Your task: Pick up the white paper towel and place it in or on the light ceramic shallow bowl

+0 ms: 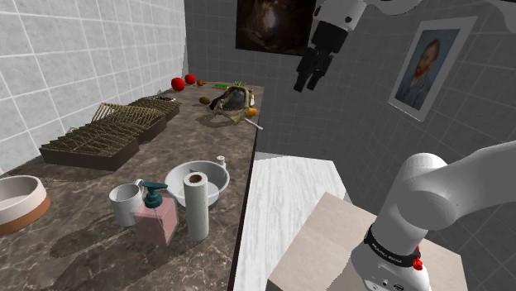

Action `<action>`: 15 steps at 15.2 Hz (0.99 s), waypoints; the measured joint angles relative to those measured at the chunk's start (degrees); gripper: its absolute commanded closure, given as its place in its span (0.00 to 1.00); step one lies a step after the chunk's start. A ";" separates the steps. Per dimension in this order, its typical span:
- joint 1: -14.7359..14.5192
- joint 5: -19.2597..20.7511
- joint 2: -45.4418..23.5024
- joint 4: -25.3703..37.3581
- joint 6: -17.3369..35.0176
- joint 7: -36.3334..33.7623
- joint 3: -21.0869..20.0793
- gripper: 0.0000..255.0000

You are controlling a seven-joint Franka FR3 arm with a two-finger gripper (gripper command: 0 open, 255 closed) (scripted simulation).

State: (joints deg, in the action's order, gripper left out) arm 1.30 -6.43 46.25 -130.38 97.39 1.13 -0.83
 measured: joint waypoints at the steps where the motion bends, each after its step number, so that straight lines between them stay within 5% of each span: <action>1: 0.00 0.00 0.00 0.00 0.00 0.00 0.00 0.00; 15: -2.41 -4.32 -10.66 -5.05 15.74 -14.52 -15.92 0.00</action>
State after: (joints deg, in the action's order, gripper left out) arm -1.11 -10.75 35.59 -135.42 113.13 -13.39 -16.75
